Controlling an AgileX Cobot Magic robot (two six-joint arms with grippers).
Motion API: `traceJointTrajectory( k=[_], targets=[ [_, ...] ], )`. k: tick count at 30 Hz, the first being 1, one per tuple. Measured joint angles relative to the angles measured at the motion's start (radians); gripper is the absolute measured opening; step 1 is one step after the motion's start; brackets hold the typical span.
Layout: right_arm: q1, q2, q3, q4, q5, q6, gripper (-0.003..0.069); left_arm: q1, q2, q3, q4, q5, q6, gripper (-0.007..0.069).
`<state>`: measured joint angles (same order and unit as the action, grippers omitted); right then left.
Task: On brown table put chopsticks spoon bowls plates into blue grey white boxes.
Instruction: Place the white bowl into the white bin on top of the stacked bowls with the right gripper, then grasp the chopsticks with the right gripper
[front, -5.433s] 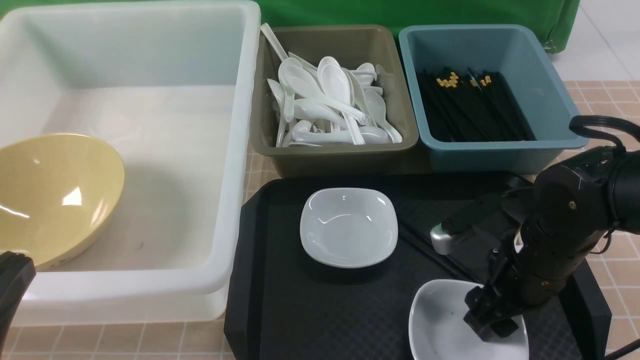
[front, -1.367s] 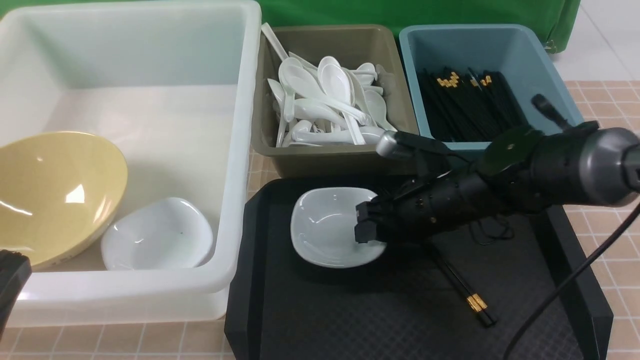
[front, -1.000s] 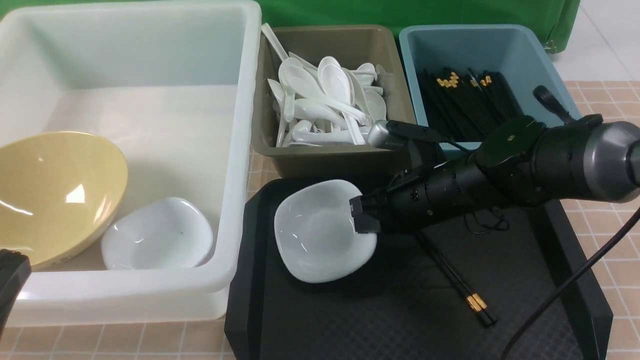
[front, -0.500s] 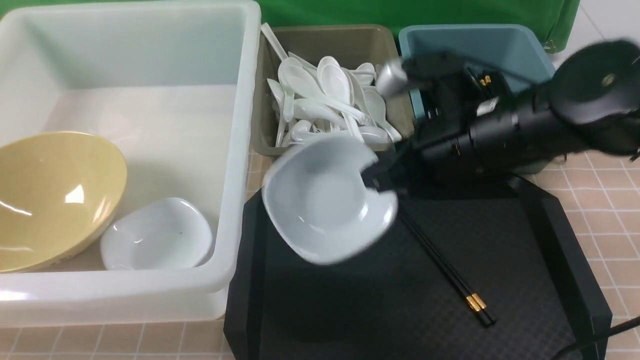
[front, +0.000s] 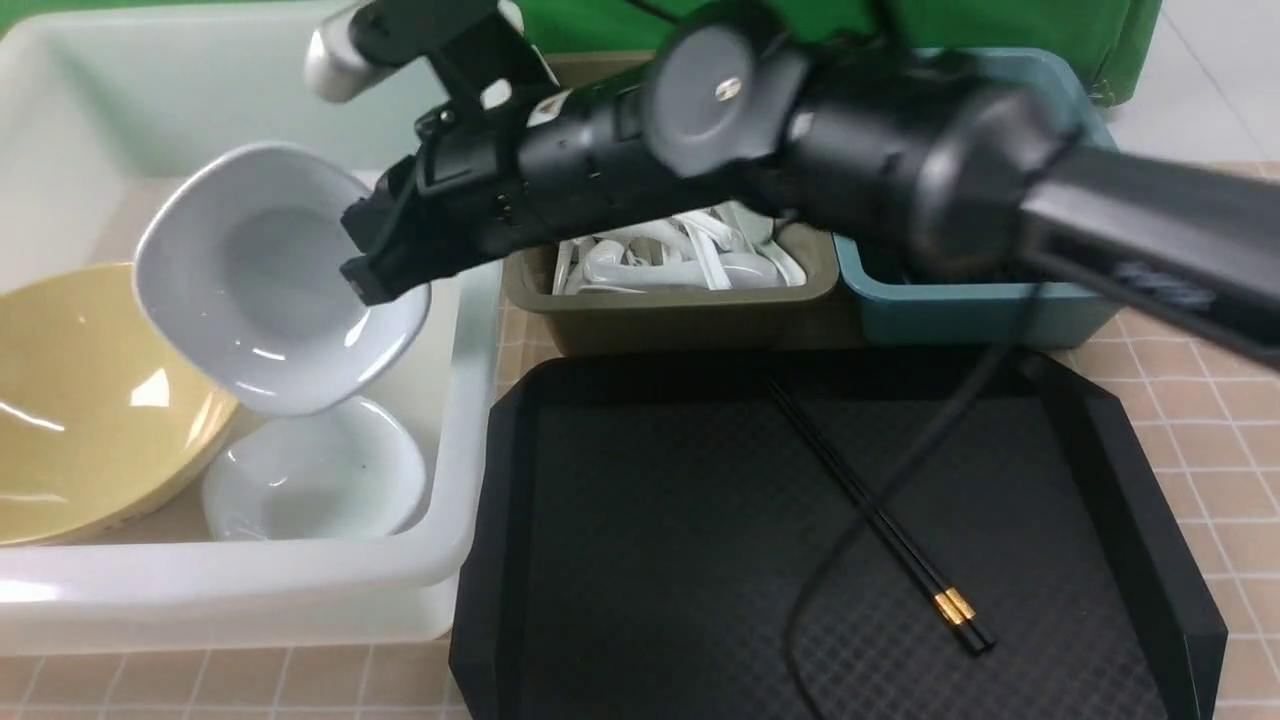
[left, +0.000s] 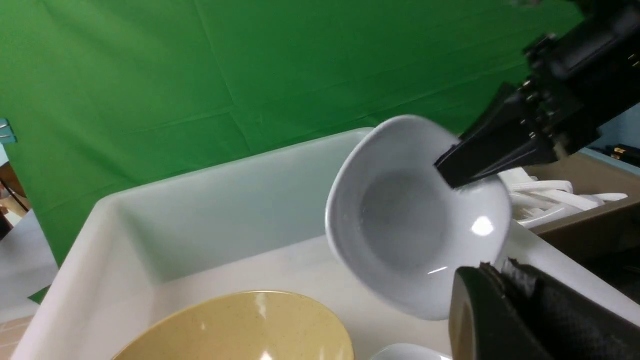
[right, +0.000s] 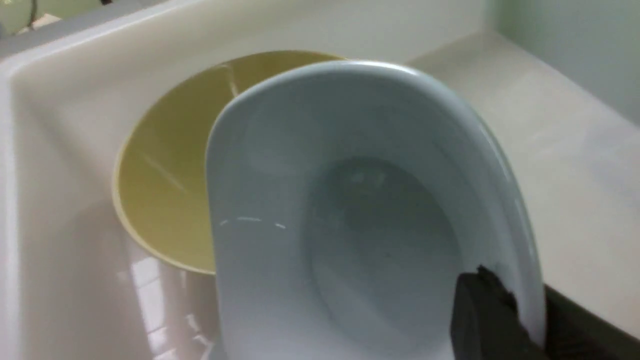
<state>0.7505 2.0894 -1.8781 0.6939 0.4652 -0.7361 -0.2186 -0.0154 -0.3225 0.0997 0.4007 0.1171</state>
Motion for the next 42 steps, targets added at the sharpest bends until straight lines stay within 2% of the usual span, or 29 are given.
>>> traceJointTrajectory(
  k=[6,11,14,15,18,22,25,27,30,32,36,38,40,41,42],
  targets=[
    [0.001,0.144,-0.096,-0.064,0.036,-0.007,0.0073,0.000,0.000,0.000,0.031,0.002,-0.006,0.0004],
    [0.009,0.155,-0.113,-0.109,0.054,-0.005,0.0115,0.000,0.000,0.009,0.052,-0.018,-0.007,0.0004],
    [0.019,0.154,-0.117,-0.166,0.084,-0.006,0.0245,0.000,0.000,0.051,0.081,-0.070,-0.010,0.0004],
    [0.020,0.152,-0.117,-0.167,0.088,-0.006,0.0254,0.000,0.000,0.052,0.080,-0.072,-0.010,0.0004],
    [0.018,0.129,-0.118,-0.188,0.153,-0.009,0.0404,0.000,0.000,0.059,0.091,-0.094,-0.010,0.0004],
    [-0.004,0.057,-0.107,-0.219,0.281,0.027,0.0485,0.000,0.000,0.059,0.089,-0.093,-0.010,0.0004],
    [-0.020,-0.013,-0.104,-0.284,0.347,0.083,0.0495,0.000,0.000,0.059,0.077,-0.093,-0.010,0.0004],
    [-0.025,-0.085,-0.104,-0.440,0.408,0.180,0.0489,0.000,0.000,0.059,0.073,-0.093,-0.010,0.0004],
    [-0.031,-0.171,-0.103,-0.744,0.547,0.395,0.0455,0.000,0.000,0.059,0.071,-0.096,-0.010,0.0004],
    [-0.055,-0.211,-0.079,-0.859,0.649,0.463,0.0421,0.000,0.000,0.059,0.071,-0.101,-0.010,0.0004],
    [-0.133,-0.275,0.035,-0.880,0.723,0.541,0.0365,0.000,0.000,0.059,0.071,-0.104,-0.010,0.0004],
    [-0.187,-0.309,0.190,-0.871,0.723,0.584,0.0346,0.000,0.000,0.059,0.071,-0.104,-0.010,0.0004],
    [-0.231,-0.336,0.409,-0.848,0.652,0.605,0.0338,0.000,0.000,0.059,0.071,-0.104,-0.010,0.0004],
    [-0.234,-0.338,0.409,-0.844,0.652,0.606,0.0338,0.000,0.000,0.059,0.071,-0.104,-0.010,0.0004],
    [-0.254,-0.354,0.584,-0.802,0.535,0.609,0.0337,0.000,0.000,0.059,0.071,-0.104,-0.010,0.0004]
  ],
)
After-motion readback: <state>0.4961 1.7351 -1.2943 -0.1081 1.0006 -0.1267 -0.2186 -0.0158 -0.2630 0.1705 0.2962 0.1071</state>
